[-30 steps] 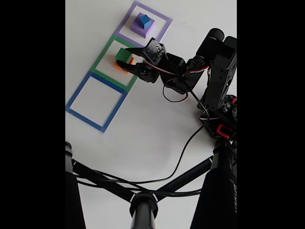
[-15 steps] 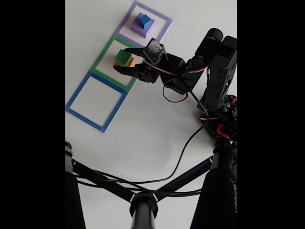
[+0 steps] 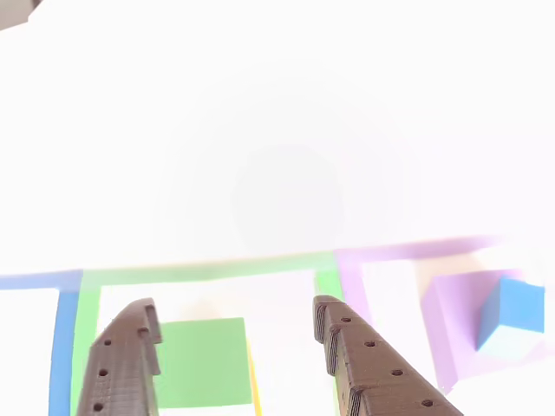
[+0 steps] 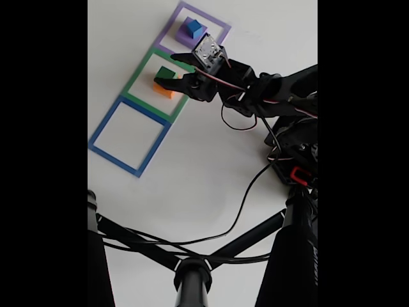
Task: Tower of hanoi
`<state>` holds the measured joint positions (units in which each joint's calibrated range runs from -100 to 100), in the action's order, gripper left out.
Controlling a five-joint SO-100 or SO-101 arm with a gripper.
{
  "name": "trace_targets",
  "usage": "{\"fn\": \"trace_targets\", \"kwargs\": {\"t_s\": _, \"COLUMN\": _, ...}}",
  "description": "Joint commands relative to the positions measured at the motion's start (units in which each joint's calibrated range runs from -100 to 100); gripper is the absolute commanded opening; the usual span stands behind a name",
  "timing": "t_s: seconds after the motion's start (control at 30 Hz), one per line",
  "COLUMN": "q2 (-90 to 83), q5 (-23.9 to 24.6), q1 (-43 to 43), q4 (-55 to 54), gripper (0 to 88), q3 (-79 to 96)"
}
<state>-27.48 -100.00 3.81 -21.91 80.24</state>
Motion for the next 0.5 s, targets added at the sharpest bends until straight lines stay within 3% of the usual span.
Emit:
{"fn": "trace_targets", "kwargs": {"t_s": 0.0, "q2": -13.4, "q5": 0.0, "q1": 2.2, "q4": 26.8, "gripper": 5.6, "q3": -10.7}}
{"fn": "trace_targets", "kwargs": {"t_s": 0.3, "q2": -18.5, "q5": 0.0, "q1": 3.2, "q4": 82.9, "gripper": 0.2, "q3": -50.9}}
{"fn": "trace_targets", "kwargs": {"t_s": 0.47, "q2": -15.8, "q5": 0.0, "q1": 3.9, "q4": 103.9, "gripper": 0.1, "q3": -72.2}}
